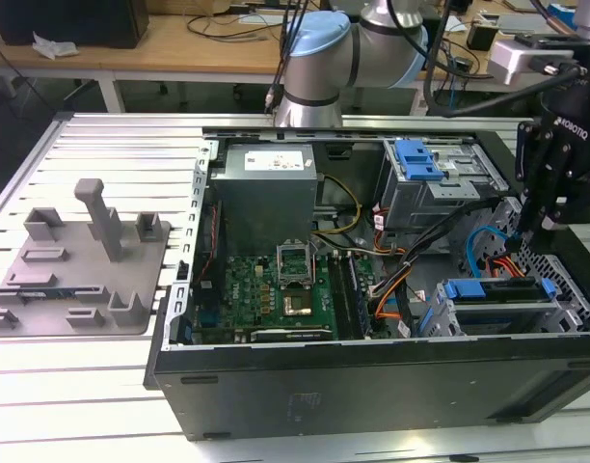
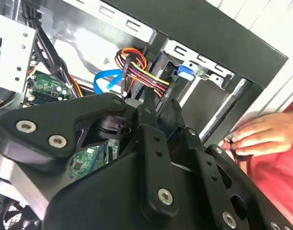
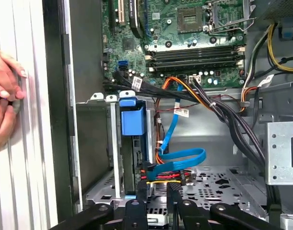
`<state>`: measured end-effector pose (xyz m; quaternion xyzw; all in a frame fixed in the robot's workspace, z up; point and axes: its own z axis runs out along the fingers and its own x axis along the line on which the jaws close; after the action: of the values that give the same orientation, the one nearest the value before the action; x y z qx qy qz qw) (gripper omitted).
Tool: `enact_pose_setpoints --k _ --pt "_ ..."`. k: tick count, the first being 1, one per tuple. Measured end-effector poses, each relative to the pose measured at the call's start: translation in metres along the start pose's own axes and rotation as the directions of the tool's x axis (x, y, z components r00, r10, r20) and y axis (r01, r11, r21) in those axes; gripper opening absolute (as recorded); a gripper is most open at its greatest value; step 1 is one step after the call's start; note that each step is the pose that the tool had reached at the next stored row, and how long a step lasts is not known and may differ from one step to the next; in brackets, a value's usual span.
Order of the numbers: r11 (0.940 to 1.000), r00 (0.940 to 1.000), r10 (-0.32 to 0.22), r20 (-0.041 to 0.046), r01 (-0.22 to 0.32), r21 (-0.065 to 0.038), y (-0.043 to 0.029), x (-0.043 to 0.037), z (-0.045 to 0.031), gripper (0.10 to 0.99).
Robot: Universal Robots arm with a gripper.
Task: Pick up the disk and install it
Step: 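Insert the second disk wire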
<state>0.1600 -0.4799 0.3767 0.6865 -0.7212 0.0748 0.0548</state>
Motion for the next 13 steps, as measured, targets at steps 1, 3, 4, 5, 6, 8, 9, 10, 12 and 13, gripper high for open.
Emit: enact_pose_setpoints --k 1,3,4,5,6,8,9,10,12,13 --pt "1.0000 1.0000 -0.004 -0.0089 0.004 -0.001 0.0000 -0.0003 0.0000 0.306" --pt "0.9998 0.9989 -0.021 -0.0427 0.021 -0.002 0.0001 -0.0010 -0.0003 0.306" --pt "0.9994 0.9977 -0.034 -0.0583 0.034 -0.001 0.0010 -0.0029 -0.0007 0.306" --pt "0.9994 0.9976 -0.036 -0.0589 0.036 -0.001 0.0017 -0.0039 -0.0009 0.306" --pt "0.9993 0.9976 -0.037 -0.0589 0.037 -0.001 0.0026 -0.0056 -0.0012 0.306" --pt "0.9992 0.9975 -0.039 -0.0593 0.039 0.000 0.0034 -0.0097 -0.0021 0.306" --pt "0.9992 0.9974 -0.040 -0.0608 0.040 -0.001 0.0033 -0.0098 -0.0021 0.306" --pt "0.9992 0.9970 -0.041 -0.0659 0.041 -0.005 0.0031 -0.0098 -0.0022 0.306" --pt "0.9989 0.9957 -0.045 -0.0813 0.043 -0.018 0.0027 -0.0098 -0.0025 0.306" --pt "0.9986 0.9949 -0.047 -0.0897 0.045 -0.027 0.0025 -0.0098 -0.0026 0.306"
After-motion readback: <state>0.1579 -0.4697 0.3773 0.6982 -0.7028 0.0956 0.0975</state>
